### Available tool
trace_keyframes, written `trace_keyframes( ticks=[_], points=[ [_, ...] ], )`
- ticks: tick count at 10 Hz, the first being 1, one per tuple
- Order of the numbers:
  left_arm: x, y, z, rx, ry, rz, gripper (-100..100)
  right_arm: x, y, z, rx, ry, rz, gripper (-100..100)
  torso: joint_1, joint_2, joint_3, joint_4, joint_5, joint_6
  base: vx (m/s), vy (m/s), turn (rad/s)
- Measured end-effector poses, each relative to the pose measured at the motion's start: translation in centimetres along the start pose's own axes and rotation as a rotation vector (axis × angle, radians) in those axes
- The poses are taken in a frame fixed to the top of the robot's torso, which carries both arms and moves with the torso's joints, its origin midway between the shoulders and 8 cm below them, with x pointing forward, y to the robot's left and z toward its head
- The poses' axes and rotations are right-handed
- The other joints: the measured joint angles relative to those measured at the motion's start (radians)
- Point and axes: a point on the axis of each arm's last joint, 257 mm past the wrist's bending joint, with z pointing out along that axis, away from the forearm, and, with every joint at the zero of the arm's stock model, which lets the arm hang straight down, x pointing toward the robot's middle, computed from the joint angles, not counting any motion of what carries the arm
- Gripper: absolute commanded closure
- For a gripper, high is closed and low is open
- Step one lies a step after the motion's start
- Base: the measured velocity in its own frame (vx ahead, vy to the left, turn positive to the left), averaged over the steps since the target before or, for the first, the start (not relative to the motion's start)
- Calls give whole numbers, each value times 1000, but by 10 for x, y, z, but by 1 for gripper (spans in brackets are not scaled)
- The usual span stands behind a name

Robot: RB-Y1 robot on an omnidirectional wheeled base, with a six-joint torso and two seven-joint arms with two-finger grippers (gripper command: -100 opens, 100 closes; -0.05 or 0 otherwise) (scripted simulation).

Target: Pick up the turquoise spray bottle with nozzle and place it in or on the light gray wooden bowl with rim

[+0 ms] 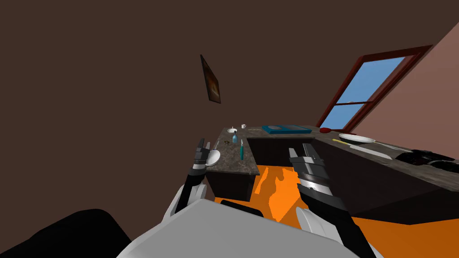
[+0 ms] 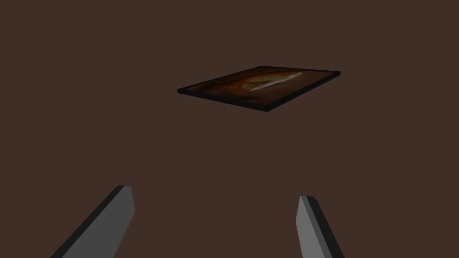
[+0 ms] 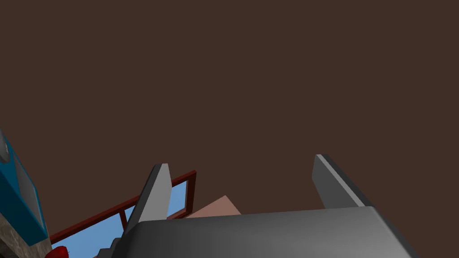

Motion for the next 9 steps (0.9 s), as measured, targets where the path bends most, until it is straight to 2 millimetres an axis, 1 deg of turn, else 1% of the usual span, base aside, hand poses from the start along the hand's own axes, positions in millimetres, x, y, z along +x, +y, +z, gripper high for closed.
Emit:
trace_keyframes(
  ticks=[2, 4, 8, 9],
  points=[
    [-4, 12, -2, -34, 36, 50, -100, 0, 0, 0, 0, 0, 0, 0, -6, 1, 0, 0, -1, 0, -16, -123, -43],
    [-7, 25, -8, -76, 65, 107, -100, 0, 0, 0, 0, 0, 0, 0, -10, 1, 1, 0, -2, 0, -11, -158, -57],
    [-27, 56, -16, -180, 114, 250, -100, 0, 0, 0, 0, 0, 0, 0, -12, 2, 1, 0, -3, 0, -18, -170, -63],
    [-32, 66, -21, -212, 124, 288, -100, 0, 0, 0, 0, 0, 0, 0, -11, 1, 1, 0, -3, 0, -17, -162, -57]
  ],
)
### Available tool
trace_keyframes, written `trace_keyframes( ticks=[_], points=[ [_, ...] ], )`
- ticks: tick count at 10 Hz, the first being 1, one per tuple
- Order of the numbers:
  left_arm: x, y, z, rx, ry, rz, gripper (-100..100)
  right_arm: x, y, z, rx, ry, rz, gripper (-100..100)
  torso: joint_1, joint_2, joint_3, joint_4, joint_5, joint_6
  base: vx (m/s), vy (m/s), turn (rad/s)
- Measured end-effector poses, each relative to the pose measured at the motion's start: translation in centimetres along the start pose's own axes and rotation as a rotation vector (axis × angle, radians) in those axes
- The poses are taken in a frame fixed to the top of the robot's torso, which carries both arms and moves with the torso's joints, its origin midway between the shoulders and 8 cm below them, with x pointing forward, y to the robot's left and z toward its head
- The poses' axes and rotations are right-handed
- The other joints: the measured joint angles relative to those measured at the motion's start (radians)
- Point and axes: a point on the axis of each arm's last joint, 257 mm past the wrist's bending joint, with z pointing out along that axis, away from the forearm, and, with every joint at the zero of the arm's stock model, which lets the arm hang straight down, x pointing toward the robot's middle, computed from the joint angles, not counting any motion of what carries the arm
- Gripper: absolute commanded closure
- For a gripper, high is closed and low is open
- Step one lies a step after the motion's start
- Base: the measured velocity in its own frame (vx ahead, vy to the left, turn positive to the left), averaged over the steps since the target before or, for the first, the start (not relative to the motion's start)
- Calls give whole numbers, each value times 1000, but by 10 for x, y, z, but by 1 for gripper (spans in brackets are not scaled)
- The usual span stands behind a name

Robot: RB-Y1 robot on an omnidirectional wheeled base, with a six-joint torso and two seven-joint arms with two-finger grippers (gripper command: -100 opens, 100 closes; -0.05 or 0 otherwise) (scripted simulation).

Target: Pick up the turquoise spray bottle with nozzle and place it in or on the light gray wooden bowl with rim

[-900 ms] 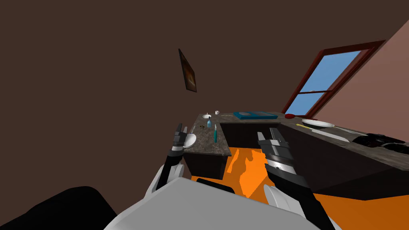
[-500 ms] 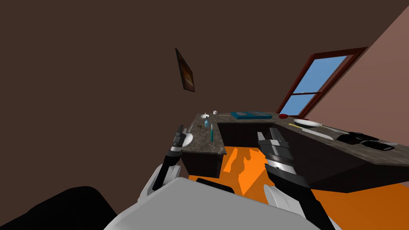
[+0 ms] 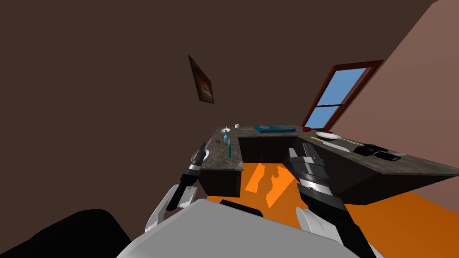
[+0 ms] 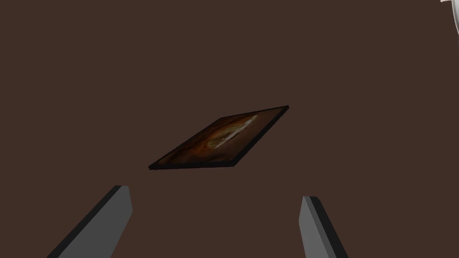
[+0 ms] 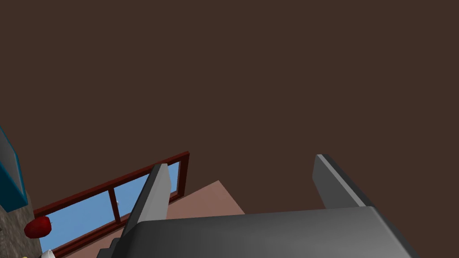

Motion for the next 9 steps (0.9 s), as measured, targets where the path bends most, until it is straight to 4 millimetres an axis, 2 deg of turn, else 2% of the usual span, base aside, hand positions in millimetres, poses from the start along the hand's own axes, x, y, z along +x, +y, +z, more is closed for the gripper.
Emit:
trace_keyframes(
  ticks=[5, 9],
  points=[
    [-24, 51, -12, -142, 47, 197, -100, 0, 0, 0, 0, 0, 0, 0, -2, 0, 0, 0, 0, 0, -13, -190, -57],
    [-46, 83, -20, -237, 82, 344, -100, 0, 0, 0, 0, 0, 0, 0, 3, -1, 0, 0, 0, 0, 4, -134, -44]
  ],
)
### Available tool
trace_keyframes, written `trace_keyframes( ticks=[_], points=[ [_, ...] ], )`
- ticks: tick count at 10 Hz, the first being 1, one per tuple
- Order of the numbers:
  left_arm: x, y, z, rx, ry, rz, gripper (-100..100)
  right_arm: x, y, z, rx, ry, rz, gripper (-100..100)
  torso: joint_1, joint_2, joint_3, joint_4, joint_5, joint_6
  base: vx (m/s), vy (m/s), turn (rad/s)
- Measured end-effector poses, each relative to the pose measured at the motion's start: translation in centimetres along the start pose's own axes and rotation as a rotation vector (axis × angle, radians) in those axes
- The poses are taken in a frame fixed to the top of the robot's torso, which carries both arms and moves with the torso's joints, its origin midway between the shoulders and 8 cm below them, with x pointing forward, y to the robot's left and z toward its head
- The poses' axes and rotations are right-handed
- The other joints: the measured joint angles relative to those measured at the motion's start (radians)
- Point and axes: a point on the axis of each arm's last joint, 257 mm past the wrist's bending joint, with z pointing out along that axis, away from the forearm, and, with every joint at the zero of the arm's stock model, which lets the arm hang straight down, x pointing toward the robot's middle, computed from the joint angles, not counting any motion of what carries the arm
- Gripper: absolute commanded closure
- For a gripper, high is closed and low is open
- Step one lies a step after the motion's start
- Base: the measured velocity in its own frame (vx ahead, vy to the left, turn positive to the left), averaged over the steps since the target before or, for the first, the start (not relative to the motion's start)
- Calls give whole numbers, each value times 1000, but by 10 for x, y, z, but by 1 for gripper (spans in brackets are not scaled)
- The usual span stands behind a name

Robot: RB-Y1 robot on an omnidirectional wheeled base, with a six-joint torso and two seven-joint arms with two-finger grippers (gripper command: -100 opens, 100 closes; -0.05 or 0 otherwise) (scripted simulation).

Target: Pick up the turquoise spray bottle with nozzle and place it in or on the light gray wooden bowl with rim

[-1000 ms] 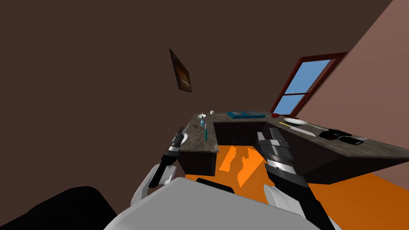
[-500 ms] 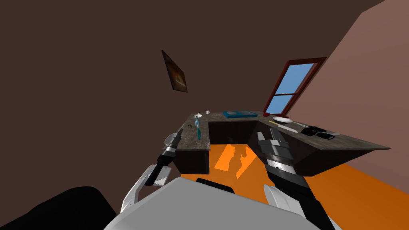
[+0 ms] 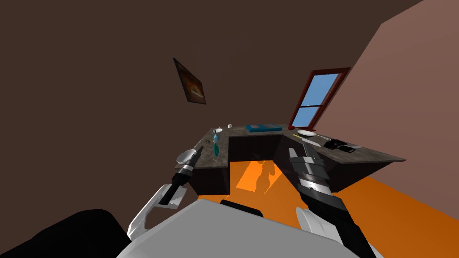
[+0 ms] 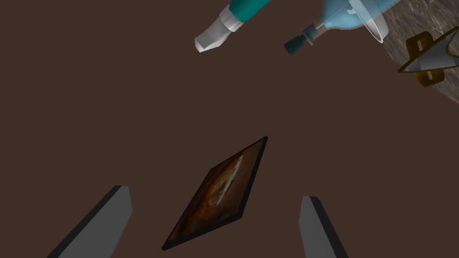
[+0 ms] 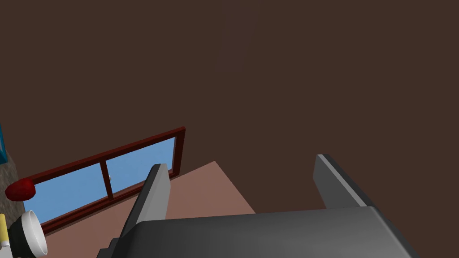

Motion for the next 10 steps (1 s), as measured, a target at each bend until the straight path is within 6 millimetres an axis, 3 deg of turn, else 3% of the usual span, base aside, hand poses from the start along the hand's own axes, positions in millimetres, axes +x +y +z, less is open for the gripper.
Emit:
trace_keyframes(
  ticks=[2, 10],
  points=[
    [-6, 17, -1, -38, 17, 71, -100, 0, 0, 0, 0, 0, 0, 0, 1, 0, 0, 0, 0, 0, 22, -138, -58],
    [-27, 118, -4, -239, 146, 486, -100, 0, 0, 0, 0, 0, 0, 0, 2, -4, -2, -1, 0, 0, 50, -121, -72]
  ],
)
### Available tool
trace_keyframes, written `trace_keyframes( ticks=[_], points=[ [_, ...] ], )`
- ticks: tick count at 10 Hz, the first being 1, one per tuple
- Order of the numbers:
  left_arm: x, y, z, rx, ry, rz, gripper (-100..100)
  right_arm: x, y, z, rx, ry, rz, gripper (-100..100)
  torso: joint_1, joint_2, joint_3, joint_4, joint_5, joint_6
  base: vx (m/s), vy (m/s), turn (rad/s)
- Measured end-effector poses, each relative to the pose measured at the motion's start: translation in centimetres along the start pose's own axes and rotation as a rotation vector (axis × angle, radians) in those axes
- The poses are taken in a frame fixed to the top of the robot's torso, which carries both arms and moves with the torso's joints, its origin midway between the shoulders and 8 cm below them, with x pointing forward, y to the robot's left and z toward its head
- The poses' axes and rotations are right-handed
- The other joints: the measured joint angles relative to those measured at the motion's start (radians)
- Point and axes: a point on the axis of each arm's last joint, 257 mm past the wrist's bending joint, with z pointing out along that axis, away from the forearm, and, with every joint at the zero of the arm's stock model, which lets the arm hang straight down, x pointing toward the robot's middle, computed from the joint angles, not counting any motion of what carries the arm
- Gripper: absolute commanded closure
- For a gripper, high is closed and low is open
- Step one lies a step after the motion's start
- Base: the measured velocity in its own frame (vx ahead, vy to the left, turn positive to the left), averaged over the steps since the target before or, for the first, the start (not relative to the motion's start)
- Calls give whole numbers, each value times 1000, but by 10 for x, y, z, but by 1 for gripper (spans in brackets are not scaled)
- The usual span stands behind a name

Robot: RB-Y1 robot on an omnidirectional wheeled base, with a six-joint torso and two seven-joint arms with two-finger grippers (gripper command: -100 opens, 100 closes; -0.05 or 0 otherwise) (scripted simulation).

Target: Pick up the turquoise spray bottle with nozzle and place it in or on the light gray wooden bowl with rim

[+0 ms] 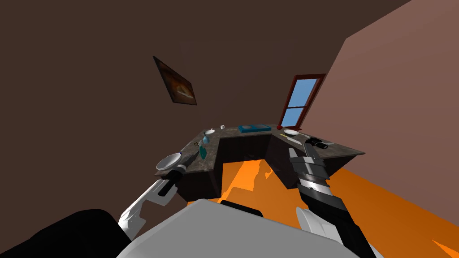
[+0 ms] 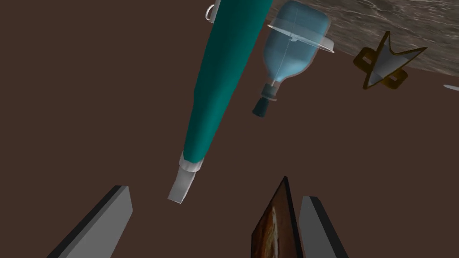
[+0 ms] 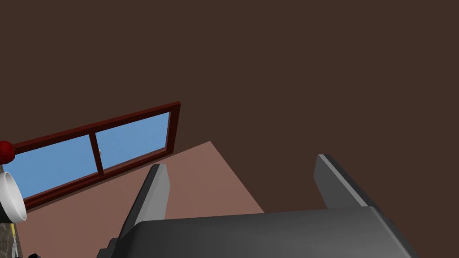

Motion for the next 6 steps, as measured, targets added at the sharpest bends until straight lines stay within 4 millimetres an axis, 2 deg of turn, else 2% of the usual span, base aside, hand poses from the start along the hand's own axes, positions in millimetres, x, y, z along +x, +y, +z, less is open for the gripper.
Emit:
trace_keyframes(
  ticks=[2, 6],
  points=[
    [5, 21, 1, -40, 31, 95, -100, 0, 0, 0, 0, 0, 0, 0, 1, 1, 1, 0, 0, 0, 56, -71, -59],
    [11, 51, 4, -93, 76, 227, -100, 0, 0, 0, 0, 0, 0, 0, 4, 3, 1, 1, 1, 0, 43, -43, -55]
  ],
)
